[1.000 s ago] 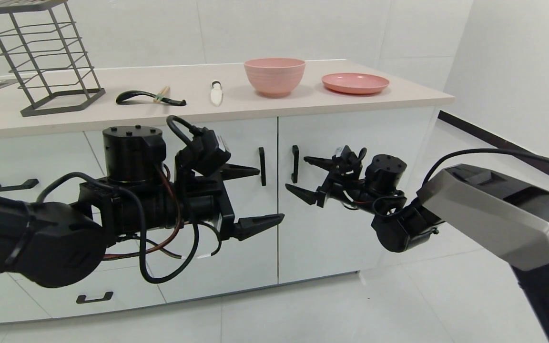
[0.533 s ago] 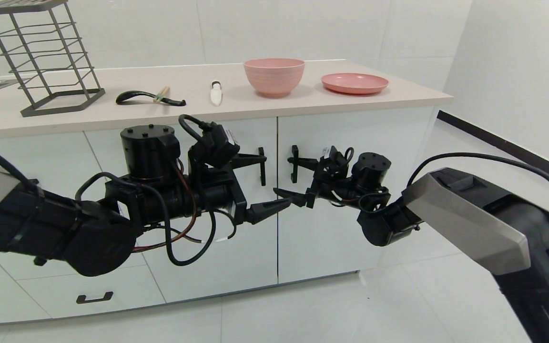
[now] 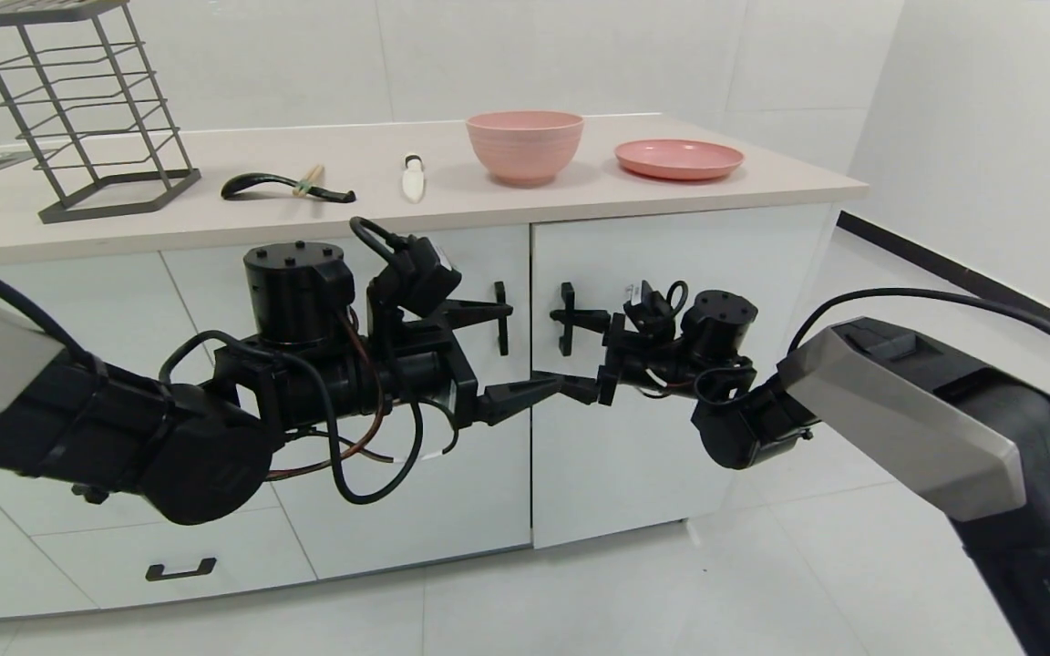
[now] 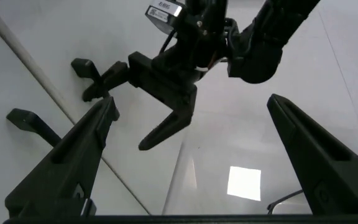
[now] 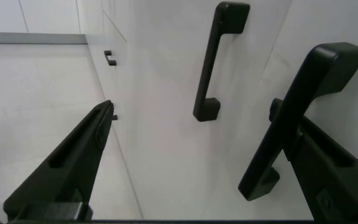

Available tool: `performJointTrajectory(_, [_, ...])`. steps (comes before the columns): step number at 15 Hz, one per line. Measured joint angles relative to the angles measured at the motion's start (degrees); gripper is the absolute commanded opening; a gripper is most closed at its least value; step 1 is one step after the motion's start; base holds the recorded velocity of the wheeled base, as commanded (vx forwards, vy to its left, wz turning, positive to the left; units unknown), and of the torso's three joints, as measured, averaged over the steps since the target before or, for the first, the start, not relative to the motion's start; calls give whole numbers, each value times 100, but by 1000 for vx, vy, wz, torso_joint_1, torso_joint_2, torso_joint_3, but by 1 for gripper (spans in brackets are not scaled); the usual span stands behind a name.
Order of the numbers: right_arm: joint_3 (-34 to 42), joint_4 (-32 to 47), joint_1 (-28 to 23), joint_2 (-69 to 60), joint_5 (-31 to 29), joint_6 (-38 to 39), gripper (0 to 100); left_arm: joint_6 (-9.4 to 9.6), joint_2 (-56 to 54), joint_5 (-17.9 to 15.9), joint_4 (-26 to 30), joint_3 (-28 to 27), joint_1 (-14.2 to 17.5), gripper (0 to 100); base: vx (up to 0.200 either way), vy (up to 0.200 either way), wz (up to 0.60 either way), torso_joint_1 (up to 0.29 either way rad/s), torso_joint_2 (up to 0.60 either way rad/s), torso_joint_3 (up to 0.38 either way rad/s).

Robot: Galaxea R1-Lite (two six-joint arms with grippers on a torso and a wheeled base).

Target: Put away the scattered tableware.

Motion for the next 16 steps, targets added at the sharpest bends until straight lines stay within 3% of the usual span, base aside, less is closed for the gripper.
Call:
performJointTrajectory(8, [2651,-1319,0,-1075,389,0,100,35,556,13,-20,-660,-108,100,0,0,0,0,0,0])
performJointTrajectory(11, [3363,-1679,-27,-1391,482,2,100,15,834,200,-17,-1123,-216,100,0,0,0,0,0,0])
performJointTrajectory(16, [3886,-1758,-24,-1690,530,-26,100,-126,1380,399,-61,-2081,-751,100,0,0,0,0,0,0])
